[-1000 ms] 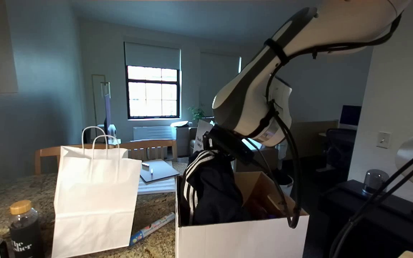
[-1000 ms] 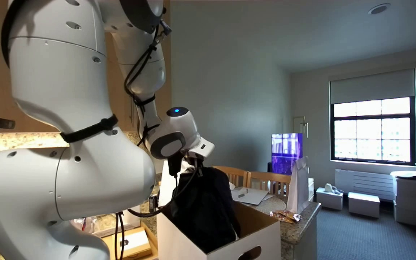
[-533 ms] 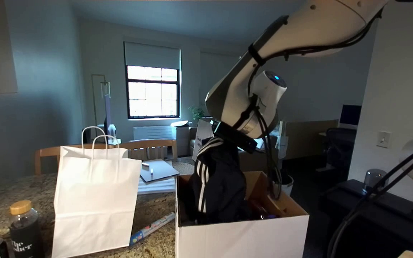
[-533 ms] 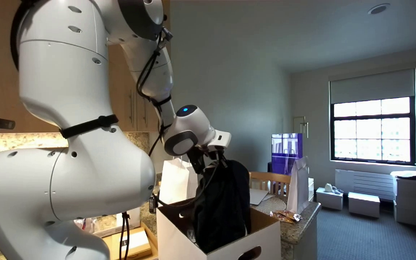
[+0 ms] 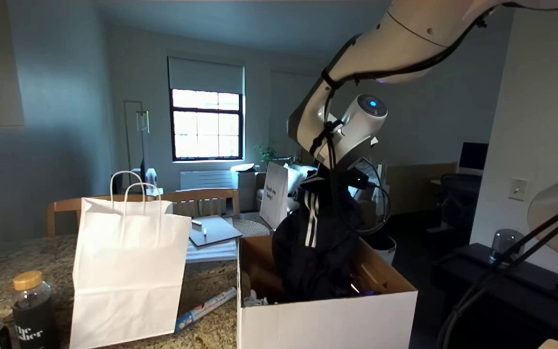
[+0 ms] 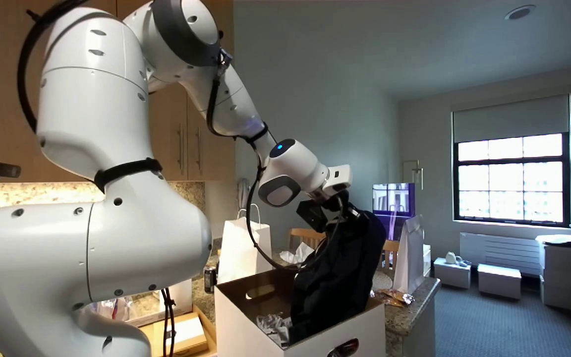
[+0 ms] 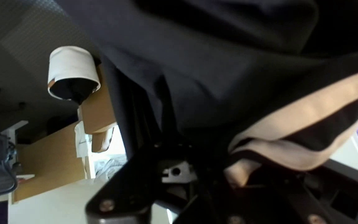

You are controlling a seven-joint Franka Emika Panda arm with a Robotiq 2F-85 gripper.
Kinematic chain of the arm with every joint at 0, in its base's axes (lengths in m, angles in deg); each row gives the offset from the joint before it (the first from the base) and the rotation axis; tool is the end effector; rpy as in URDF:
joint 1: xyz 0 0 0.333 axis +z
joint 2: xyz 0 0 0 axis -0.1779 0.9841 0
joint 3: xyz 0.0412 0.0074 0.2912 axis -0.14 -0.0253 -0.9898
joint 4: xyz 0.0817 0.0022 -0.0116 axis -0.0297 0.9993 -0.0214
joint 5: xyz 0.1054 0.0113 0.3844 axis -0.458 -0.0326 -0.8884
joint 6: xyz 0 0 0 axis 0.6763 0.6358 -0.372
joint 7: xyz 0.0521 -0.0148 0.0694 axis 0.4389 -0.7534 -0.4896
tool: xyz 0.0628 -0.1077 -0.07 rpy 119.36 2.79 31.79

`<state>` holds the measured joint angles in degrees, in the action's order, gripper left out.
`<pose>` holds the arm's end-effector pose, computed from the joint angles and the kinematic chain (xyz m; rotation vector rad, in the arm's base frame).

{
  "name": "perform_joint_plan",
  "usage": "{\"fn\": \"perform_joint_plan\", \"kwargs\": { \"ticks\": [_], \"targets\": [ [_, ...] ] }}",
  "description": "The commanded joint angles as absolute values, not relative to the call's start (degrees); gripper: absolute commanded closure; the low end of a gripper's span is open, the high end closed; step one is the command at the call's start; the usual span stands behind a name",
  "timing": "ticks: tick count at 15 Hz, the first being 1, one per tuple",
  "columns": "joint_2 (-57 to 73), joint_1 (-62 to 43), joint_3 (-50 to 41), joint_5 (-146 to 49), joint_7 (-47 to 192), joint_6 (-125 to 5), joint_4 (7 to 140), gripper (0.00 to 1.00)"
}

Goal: Take the jacket out of the box

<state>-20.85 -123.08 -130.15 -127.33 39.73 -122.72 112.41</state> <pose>0.5463 -0.0363 0.3413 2.6134 -0.9637 1.4029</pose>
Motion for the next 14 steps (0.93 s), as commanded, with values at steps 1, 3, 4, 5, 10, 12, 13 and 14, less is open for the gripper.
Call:
{"fn": "perform_joint_plan", "kwargs": {
  "ticks": [1, 3, 4, 5, 10, 12, 13, 14],
  "targets": [
    [-27.48, -107.60, -114.41, -136.77, 29.04, -123.85, 113.54, 0.95],
    [-30.57, -98.39, -106.50, -140.89, 24.38, -123.80, 116.86, 0.95],
    [-31.80, -94.23, -103.17, -142.78, 21.76, -123.62, 118.78, 0.95],
    [-32.82, -90.24, -99.89, -144.74, 18.88, -123.50, 120.99, 0.95],
    [-31.61, -89.65, -100.88, -141.50, 23.13, -121.80, 121.01, 0.95],
    [-29.16, -81.47, -95.10, -139.41, 24.26, -119.80, 118.37, 0.95],
    [-29.31, -78.28, -93.12, -139.48, 24.07, -119.53, 117.58, 0.95],
    [-29.47, -74.46, -90.30, -139.74, 23.64, -118.23, 116.56, 0.95]
  ]
}}
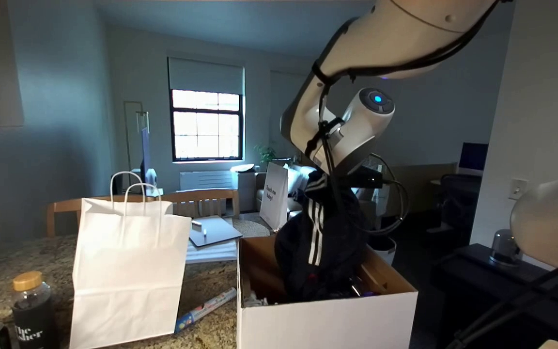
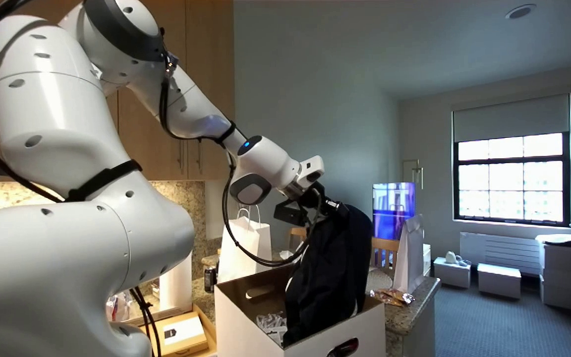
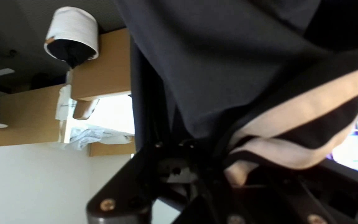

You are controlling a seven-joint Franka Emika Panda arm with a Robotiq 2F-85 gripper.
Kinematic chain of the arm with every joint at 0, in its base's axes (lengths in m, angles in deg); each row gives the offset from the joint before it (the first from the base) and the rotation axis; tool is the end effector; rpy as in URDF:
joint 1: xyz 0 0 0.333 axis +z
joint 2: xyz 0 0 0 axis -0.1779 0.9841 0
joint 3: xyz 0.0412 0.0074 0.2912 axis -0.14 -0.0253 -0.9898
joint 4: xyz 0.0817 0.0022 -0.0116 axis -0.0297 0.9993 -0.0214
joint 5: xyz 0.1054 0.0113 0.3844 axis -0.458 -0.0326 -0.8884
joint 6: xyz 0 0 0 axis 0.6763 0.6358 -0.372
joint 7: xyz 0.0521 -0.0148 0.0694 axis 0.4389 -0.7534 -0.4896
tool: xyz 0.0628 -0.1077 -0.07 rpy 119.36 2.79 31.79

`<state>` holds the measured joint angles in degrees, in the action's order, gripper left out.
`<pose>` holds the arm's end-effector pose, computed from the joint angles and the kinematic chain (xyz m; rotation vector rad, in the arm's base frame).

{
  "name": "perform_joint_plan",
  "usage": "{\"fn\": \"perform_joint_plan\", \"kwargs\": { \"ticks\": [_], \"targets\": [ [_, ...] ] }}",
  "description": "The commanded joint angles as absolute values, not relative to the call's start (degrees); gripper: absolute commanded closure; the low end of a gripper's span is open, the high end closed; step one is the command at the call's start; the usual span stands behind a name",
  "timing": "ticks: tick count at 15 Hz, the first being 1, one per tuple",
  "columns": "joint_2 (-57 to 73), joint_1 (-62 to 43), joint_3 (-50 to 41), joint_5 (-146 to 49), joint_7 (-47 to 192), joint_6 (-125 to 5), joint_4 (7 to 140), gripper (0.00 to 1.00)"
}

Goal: Take the jacket out of the box

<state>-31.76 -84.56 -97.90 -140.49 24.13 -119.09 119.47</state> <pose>0.4962 0.0060 0.3551 2.5707 -0.6050 1.3715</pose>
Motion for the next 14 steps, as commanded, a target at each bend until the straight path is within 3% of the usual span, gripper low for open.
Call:
{"fn": "perform_joint_plan", "kwargs": {
  "ticks": [1, 3, 8, 9, 13, 14],
  "targets": [
    [-29.97, -69.93, -86.66, -140.15, 22.86, -116.48, 115.63, 0.95],
    [-32.40, -61.32, -78.80, -140.46, 21.26, -111.27, 113.95, 0.95],
    [-39.09, -54.59, -66.88, -144.07, 25.57, -110.73, 115.38, 0.95],
    [-35.85, -55.79, -71.17, -141.48, 24.22, -111.24, 115.08, 0.90],
    [-37.26, -55.12, -67.47, -141.98, 25.14, -111.24, 115.12, 0.90],
    [-37.27, -55.09, -67.54, -141.99, 25.28, -111.23, 115.15, 0.95]
  ]
}}
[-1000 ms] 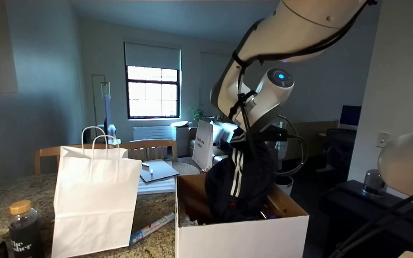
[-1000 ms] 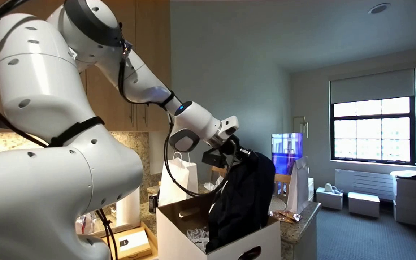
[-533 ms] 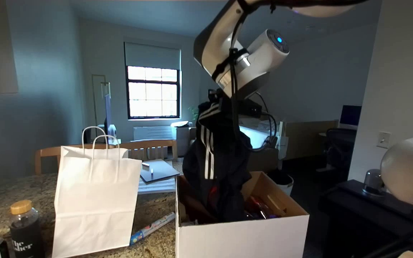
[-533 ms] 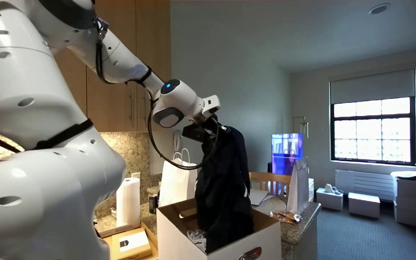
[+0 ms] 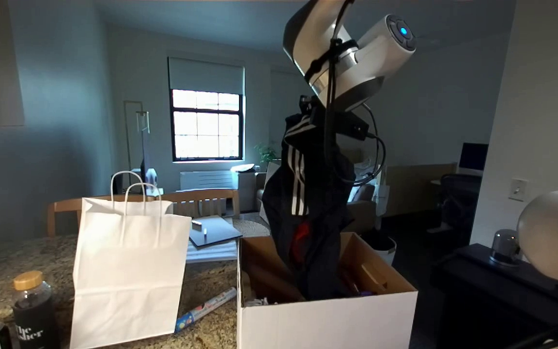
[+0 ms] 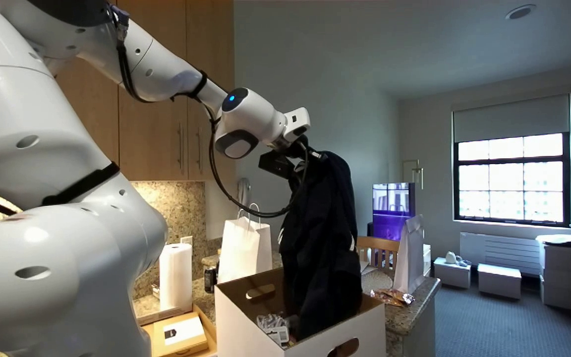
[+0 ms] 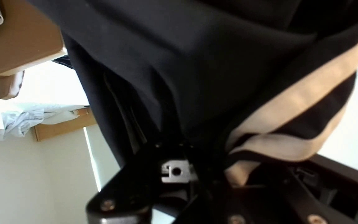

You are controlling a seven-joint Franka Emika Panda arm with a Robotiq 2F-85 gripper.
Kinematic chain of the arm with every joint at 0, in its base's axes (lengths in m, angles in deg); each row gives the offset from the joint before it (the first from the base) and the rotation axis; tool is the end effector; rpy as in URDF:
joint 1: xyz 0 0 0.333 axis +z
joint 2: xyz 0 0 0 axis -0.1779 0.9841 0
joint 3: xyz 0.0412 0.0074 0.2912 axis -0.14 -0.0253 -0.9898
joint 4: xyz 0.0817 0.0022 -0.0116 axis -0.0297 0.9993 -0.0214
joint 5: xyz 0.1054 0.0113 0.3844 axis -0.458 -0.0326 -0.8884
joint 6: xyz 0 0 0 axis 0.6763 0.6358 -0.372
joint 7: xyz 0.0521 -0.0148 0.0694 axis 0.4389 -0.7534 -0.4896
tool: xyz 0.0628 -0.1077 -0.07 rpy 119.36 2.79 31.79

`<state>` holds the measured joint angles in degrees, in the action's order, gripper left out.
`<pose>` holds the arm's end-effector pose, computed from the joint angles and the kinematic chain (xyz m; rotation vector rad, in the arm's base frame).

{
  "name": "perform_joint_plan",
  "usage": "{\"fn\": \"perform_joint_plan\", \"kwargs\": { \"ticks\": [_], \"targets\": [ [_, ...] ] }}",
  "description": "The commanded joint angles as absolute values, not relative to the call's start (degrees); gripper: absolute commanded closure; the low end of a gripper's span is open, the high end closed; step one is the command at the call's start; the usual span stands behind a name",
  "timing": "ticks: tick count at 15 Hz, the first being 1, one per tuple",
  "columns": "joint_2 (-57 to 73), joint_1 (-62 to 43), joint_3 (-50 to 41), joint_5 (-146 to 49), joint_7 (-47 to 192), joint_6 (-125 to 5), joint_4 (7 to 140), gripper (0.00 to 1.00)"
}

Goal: Take the jacket out of the box

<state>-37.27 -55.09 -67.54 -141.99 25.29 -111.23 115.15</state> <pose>0.4958 0.0516 0.4934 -2.4724 0.5725 -1.6859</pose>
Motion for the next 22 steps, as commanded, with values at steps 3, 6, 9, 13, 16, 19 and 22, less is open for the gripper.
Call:
{"fn": "perform_joint_plan", "kwargs": {
  "ticks": [3, 6, 9, 13, 16, 19, 22],
  "targets": [
    [-33.14, -44.72, -61.33, -128.00, 32.49, -106.92, 124.99, 0.95],
    [-45.24, -50.70, -64.05, -118.21, 43.39, -87.93, 131.37, 0.95],
    [-51.12, -48.97, -61.98, -103.04, 53.53, -74.01, 132.37, 0.95],
    [-44.70, -41.34, -55.27, -84.70, 62.74, -71.37, 130.63, 0.90],
    [-46.98, -40.00, -53.10, -80.08, 64.29, -65.67, 128.67, 0.90],
    [-46.33, -38.62, -51.33, -78.17, 65.72, -66.52, 128.55, 0.95],
    [-44.29, -31.31, -39.31, -74.38, 72.91, -68.02, 126.75, 0.95]
  ]
}}
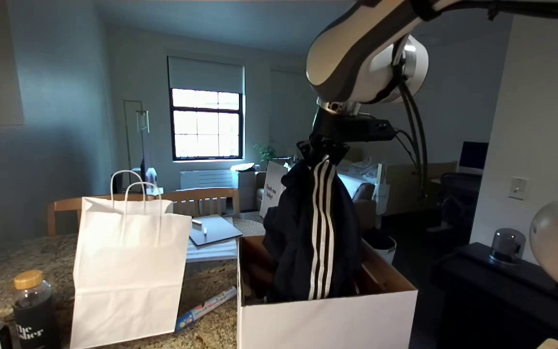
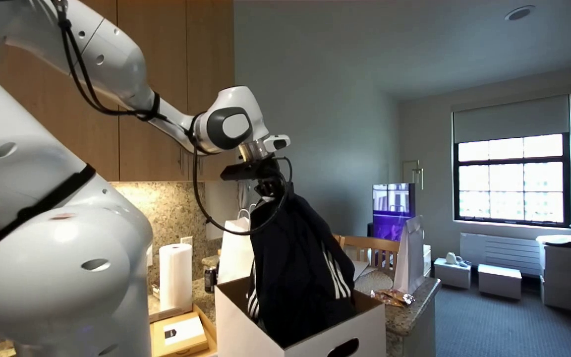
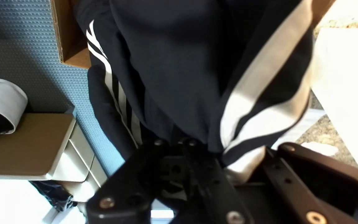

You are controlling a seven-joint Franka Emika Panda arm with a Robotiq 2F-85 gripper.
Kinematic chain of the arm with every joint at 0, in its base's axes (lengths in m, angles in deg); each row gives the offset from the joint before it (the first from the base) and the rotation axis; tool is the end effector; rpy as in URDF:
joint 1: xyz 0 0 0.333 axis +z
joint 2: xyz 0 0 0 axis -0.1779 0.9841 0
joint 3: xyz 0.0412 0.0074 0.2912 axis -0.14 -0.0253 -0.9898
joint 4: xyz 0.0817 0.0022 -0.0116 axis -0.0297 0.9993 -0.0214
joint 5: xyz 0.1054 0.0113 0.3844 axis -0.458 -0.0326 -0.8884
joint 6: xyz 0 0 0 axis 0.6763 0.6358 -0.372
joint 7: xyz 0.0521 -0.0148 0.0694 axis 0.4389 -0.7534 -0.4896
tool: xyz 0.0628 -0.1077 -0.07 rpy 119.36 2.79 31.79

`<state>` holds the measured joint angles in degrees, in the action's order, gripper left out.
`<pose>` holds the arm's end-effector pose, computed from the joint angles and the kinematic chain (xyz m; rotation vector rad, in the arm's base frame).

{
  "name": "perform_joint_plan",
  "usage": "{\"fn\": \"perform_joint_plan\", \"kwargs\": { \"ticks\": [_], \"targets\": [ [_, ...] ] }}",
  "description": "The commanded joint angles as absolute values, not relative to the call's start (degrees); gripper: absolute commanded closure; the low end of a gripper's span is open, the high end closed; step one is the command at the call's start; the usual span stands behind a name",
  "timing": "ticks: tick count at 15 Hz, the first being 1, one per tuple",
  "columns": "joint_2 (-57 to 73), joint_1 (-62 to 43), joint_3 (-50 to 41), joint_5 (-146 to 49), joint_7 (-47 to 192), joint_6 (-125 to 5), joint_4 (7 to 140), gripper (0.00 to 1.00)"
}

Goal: Take the jacket out of the box

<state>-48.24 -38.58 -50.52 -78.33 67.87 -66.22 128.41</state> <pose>0.4351 0.1029 0.4286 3.0085 -0.1271 0.7571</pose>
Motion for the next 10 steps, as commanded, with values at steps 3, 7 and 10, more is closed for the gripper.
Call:
{"fn": "perform_joint_plan", "kwargs": {
  "ticks": [3, 7, 10],
  "targets": [
    [-43.40, -23.00, -29.55, -69.33, 76.97, -67.74, 123.99, 0.95],
    [-40.57, -14.88, -25.53, -59.78, 76.92, -58.30, 114.75, 0.95],
    [-36.66, -7.63, -25.28, -58.21, 74.17, -52.21, 106.93, 0.95]
  ]
}}
